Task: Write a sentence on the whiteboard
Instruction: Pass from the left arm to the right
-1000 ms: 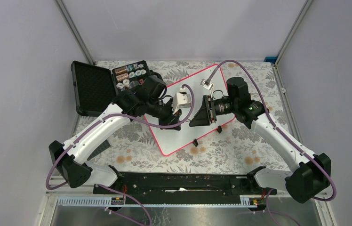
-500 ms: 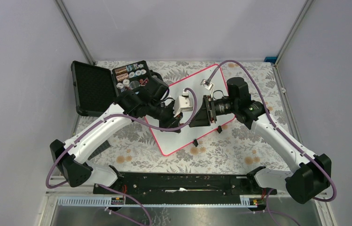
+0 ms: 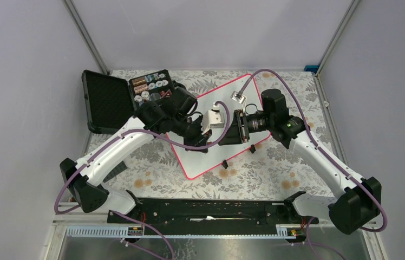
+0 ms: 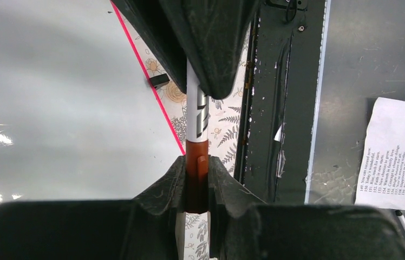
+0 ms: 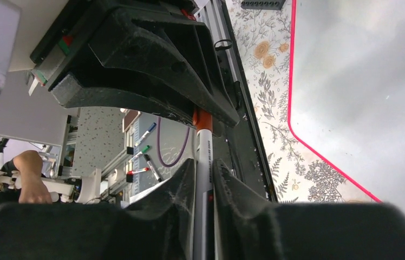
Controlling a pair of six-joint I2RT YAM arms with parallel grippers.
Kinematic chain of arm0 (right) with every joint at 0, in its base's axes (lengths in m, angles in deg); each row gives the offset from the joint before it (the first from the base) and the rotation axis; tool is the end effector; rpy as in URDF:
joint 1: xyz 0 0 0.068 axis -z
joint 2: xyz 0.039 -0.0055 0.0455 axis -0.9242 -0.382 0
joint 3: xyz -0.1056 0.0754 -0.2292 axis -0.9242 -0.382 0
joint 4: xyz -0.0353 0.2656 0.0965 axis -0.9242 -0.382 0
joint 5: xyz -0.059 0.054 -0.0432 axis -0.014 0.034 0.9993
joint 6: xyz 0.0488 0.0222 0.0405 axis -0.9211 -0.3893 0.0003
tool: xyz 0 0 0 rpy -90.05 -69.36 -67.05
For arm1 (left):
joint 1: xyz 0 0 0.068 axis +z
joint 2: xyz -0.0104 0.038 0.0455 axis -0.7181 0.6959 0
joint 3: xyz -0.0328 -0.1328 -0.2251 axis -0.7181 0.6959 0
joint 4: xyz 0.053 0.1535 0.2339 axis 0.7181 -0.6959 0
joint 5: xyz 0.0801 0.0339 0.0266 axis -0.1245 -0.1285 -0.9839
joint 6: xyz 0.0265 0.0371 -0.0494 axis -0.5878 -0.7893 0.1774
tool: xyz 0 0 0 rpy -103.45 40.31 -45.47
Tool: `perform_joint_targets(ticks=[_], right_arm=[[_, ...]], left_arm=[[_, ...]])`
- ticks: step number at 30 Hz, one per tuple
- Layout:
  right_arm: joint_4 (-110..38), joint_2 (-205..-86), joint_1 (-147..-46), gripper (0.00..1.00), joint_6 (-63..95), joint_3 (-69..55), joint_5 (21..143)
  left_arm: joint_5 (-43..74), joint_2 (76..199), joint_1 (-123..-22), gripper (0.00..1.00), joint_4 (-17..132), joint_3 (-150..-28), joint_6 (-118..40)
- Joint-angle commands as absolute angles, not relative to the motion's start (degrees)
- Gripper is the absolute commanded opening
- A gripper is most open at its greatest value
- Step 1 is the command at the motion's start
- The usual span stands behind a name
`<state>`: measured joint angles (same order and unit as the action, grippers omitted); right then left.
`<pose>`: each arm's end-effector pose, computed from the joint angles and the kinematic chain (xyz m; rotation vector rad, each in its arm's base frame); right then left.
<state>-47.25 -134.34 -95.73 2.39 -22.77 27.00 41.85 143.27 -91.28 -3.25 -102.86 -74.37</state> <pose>0.2422 0.1839 0.3268 -0.9146 1.8669 1.5972 0.1983 -0.2445 0.3517 1.6249 1.9001 -0.9093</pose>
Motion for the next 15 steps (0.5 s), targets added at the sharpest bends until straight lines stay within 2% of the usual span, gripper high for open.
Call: perform_joint_targets(ticks=[1,3,4,6,8,10,15], right_arm=[[-46.37,-133.19,-96.81,0.20,3.40,-22.31,25.17],[-46.43,-133.10,-96.81,0.05,3.45,-22.27,25.05],[-46.45,-132.98,-96.81,0.00,3.44,-22.17,25.04],[-46.49,-132.78,-96.66,0.00,3.13,-21.78,25.04],[-46.48,-132.66,-96.03,0.00,2.70,-21.32,24.88],[-46.48,-132.80,-95.03,0.00,2.14,-20.85,24.65],[-44.89,-132.89,-94.62,0.00,0.14,-21.54,24.00]], left_arm=[[42.46,144.35,-92.04,0.00,-0.15,-106.83,-74.30],[42.42,144.48,-92.00,0.02,-0.09,-107.39,-73.81],[42.13,144.25,-91.96,0.11,0.21,-107.32,-73.44],[42.12,143.34,-91.83,0.34,0.42,-106.39,-73.33],[42.19,141.93,-91.18,0.51,0.48,-105.18,-73.43],[42.58,139.82,-89.25,0.54,1.46,-103.62,-72.75],[43.31,133.39,-85.09,0.55,7.03,-98.75,-69.94]])
